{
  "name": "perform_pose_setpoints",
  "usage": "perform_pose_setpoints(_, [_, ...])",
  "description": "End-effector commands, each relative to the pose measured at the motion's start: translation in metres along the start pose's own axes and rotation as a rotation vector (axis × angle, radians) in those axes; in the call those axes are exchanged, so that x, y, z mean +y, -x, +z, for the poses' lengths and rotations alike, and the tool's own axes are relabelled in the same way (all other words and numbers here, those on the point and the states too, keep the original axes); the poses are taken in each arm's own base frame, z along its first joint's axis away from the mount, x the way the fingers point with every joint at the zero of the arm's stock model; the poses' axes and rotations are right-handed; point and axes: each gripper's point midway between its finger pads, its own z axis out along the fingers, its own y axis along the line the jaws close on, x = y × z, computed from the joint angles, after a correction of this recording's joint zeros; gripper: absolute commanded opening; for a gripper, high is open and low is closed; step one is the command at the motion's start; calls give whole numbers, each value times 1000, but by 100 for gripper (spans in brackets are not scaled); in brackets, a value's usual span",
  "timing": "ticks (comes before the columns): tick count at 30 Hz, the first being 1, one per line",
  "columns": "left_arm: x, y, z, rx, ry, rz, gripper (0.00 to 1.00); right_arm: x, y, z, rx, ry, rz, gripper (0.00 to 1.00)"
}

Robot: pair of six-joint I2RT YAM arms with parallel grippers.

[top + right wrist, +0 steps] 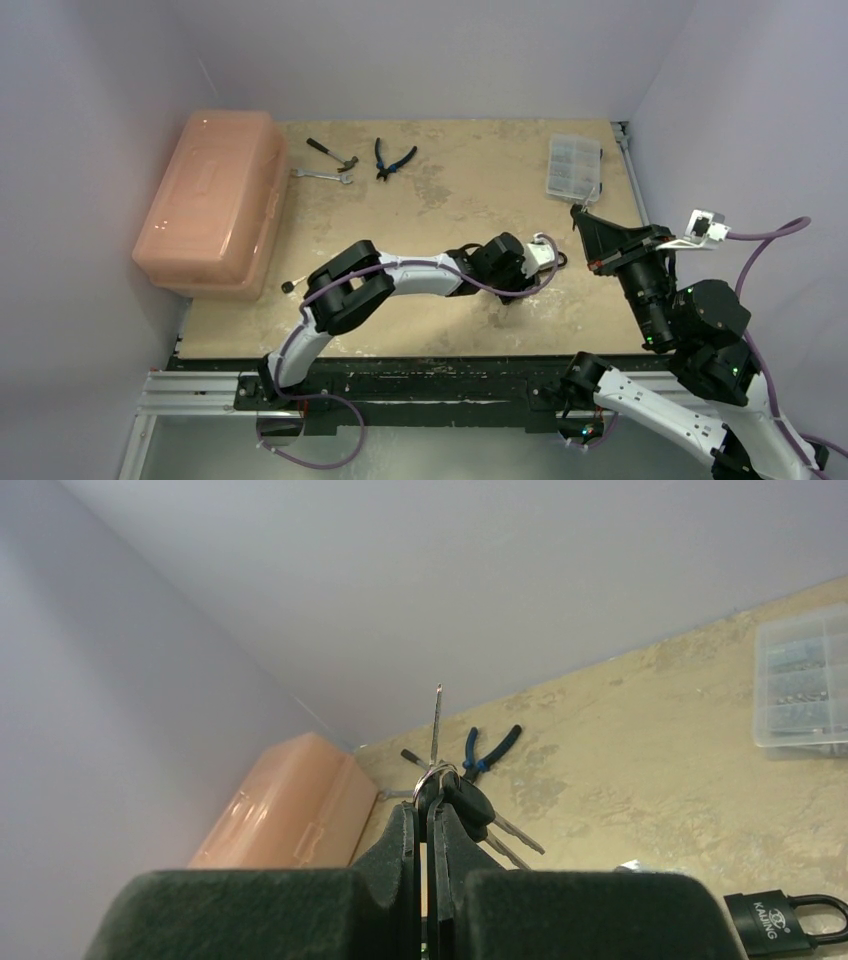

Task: Unlock with the key

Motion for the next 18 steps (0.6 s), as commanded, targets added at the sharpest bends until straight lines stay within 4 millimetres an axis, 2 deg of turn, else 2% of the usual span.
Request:
perform_pose_setpoints(1, [21,29,-47,-63,224,-233,0,5,9,-3,-25,25,46,0])
perform_pose_setpoints(4, [41,8,-75,-13,422,-395,0,9,4,1,-16,35,48,0])
perform_pose_setpoints(7, [72,-32,-119,0,750,-628,0,13,-3,6,-1,42,55,0])
perform_pose_setpoints(11, [86,-84,-164,6,1018,-823,0,21,-16,12,28,70,80,0])
perform_pose_setpoints(14, [85,-112,-179,28,1132,-960,0,26,-25,15,54,84,91,0])
perform_pose_setpoints(18, [80,-136,-184,99,1222,-1058,0,29,-34,19,83,86,98,0])
